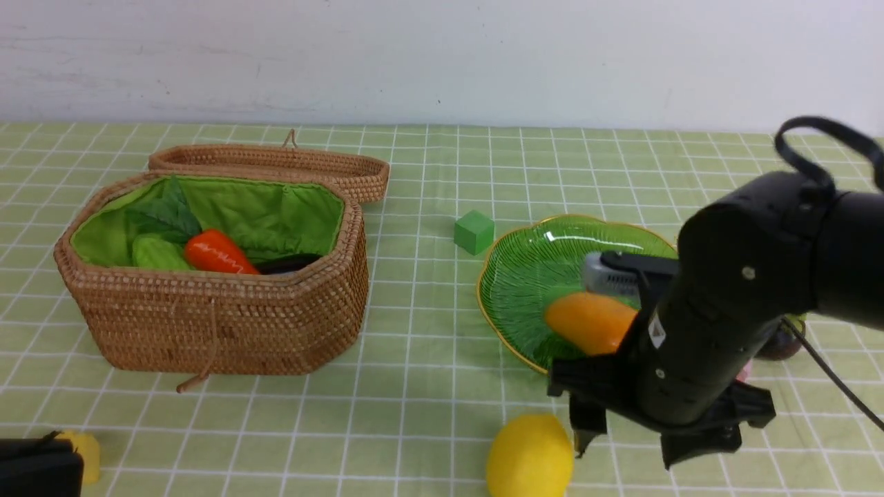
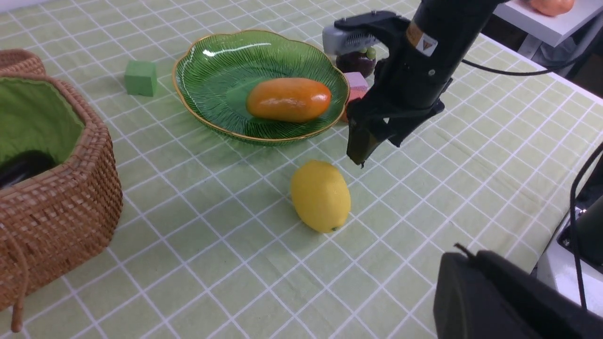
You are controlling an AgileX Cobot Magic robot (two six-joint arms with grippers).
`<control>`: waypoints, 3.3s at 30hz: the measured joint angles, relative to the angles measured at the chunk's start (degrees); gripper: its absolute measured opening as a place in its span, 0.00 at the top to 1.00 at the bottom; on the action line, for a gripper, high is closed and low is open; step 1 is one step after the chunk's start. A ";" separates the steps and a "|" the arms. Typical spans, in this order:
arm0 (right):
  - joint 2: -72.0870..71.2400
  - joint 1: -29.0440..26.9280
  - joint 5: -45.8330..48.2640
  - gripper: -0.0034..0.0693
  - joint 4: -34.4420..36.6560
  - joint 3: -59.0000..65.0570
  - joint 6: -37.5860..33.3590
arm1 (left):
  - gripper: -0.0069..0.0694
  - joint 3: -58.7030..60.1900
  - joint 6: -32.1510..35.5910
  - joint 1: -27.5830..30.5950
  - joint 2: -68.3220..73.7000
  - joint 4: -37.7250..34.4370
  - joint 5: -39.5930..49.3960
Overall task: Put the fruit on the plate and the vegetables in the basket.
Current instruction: Use the right arm to grab a lemon and put it into the right plate, then use the right arm to grab a mangosteen and put it into the right plate
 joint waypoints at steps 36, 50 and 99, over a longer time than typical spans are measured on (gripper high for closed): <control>13.73 2.22 -13.72 0.15 9.43 -1.43 -10.69 | 0.90 0.00 0.16 0.00 0.00 0.00 1.99; 10.19 2.35 -0.66 0.15 4.12 -11.99 -12.21 | 0.90 0.00 0.16 0.00 0.00 0.00 1.42; -0.57 -22.48 2.88 0.76 -30.03 -17.68 -8.40 | 0.90 0.00 0.36 0.00 0.00 0.00 -9.22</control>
